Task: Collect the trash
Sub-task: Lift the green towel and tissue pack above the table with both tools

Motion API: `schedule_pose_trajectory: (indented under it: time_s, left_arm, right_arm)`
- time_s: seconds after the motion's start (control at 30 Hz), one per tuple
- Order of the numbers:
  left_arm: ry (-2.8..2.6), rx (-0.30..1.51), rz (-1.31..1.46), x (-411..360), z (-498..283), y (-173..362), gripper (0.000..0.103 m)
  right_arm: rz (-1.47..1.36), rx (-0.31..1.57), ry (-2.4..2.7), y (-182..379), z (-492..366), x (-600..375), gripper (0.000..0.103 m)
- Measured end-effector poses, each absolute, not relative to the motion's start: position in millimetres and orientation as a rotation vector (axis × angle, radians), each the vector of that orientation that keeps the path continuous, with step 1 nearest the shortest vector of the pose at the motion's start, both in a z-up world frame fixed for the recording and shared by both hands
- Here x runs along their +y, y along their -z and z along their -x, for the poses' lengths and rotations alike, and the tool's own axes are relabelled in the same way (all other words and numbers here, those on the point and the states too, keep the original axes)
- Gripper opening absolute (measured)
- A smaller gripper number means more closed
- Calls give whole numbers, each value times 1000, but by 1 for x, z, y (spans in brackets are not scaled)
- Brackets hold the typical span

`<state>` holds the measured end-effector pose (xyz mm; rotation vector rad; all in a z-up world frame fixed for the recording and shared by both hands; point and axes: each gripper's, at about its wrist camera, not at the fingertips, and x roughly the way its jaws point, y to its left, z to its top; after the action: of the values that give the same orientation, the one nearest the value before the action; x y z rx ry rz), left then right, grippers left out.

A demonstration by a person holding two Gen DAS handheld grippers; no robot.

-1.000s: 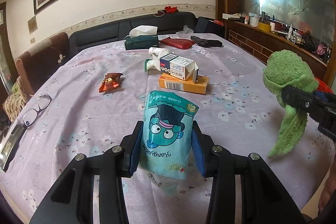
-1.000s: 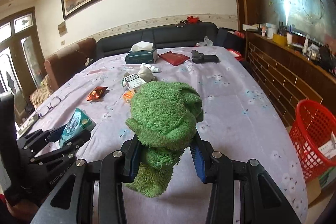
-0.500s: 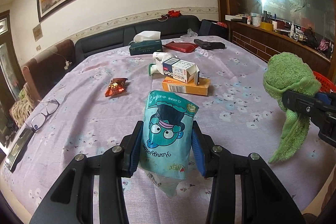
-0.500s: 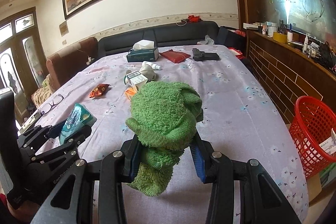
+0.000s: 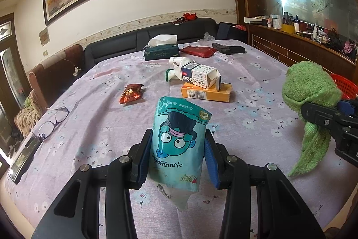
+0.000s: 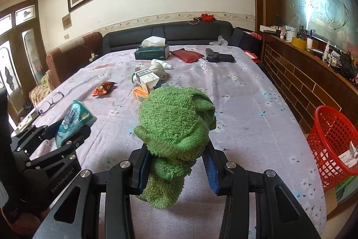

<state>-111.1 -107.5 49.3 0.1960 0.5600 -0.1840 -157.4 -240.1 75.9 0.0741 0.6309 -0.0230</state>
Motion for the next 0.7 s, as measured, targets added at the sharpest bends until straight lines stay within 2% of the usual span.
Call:
schedule_pose_trajectory:
  time_s: [0.7]
  left_arm:
    - [195, 570, -200, -109, 111, -47, 42]
  right_arm:
    - [79, 619, 150, -74, 159, -230, 46]
